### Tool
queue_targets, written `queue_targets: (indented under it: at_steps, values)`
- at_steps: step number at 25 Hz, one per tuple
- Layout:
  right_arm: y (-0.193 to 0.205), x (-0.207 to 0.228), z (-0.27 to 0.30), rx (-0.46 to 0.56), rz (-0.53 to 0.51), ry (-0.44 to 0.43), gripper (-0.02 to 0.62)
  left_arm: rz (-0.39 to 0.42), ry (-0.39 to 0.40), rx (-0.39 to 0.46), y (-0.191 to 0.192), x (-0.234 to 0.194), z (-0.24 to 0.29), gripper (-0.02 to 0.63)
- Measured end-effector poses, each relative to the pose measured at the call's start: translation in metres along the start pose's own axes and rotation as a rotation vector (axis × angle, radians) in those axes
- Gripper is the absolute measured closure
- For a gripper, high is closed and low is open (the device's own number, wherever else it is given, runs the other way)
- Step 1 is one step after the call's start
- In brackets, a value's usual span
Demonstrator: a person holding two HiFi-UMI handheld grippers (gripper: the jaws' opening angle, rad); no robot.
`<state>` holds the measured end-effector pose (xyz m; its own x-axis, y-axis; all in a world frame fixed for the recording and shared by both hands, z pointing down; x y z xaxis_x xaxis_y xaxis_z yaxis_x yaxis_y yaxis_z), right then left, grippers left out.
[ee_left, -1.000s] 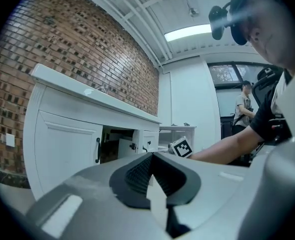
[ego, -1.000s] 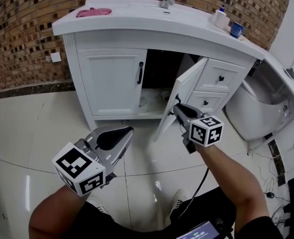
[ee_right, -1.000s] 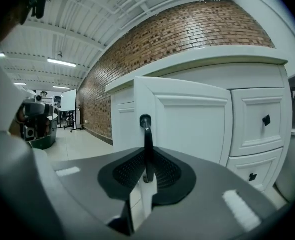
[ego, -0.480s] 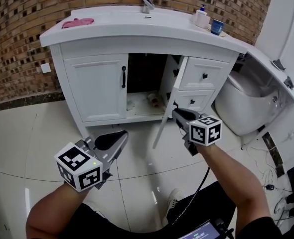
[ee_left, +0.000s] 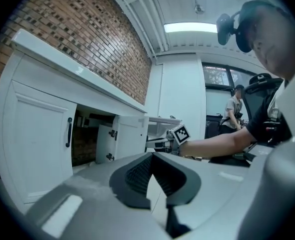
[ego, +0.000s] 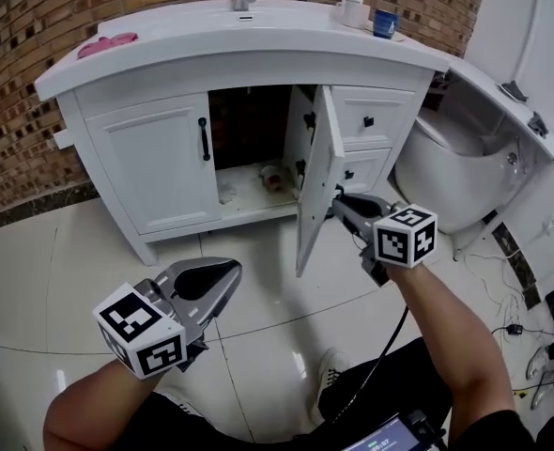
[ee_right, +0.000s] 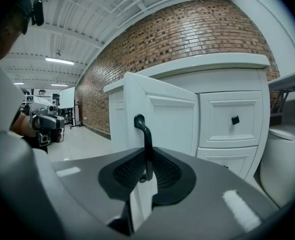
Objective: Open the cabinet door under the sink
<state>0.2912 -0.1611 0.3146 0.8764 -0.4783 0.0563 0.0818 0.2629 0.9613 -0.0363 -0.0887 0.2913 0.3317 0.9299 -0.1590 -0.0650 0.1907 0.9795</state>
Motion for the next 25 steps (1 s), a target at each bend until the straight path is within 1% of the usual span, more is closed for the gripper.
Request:
queue_targets:
  at_steps: [4, 9, 11, 13, 15, 17, 25]
  values:
    - [0.006, 0.019, -0.02, 0.016, 0.033, 0.08, 0.563, 0.017, 0.03, -0.009, -0.001, 0.005, 0.011, 0.6]
    - [0.011, 0.037, -0.034, 0.05, 0.051, 0.156, 0.566, 0.022, 0.029, -0.01, -0.001, 0.005, 0.017, 0.6]
    - [0.014, 0.049, -0.042, 0.065, 0.082, 0.203, 0.569, 0.02, 0.024, -0.011, -0.001, 0.004, 0.016, 0.6]
    - [0.018, 0.065, -0.05, 0.091, 0.138, 0.246, 0.569, 0.019, 0.014, -0.011, -0.002, 0.001, 0.013, 0.6]
    - [0.021, 0.074, -0.053, 0.117, 0.174, 0.235, 0.566, 0.016, 0.002, -0.011, -0.001, -0.002, 0.009, 0.6]
    - [0.021, 0.074, -0.054, 0.125, 0.169, 0.212, 0.563, 0.015, -0.002, -0.01, -0.001, -0.003, 0.008, 0.6]
    - [0.019, 0.071, -0.056, 0.098, 0.149, 0.265, 0.563, 0.013, -0.003, -0.013, -0.001, -0.001, 0.007, 0.6]
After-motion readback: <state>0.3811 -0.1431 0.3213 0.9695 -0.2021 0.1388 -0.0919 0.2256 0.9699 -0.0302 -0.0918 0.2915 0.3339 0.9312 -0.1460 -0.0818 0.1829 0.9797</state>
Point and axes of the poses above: the fingertips, and each gripper's own axes: z forward along the fingers, x to its right, y out of its underside, the point moved 9 cm from there along -z, backward along the fingers, and after that the axes turned 3 degrees about y, right-handed, at the moved point
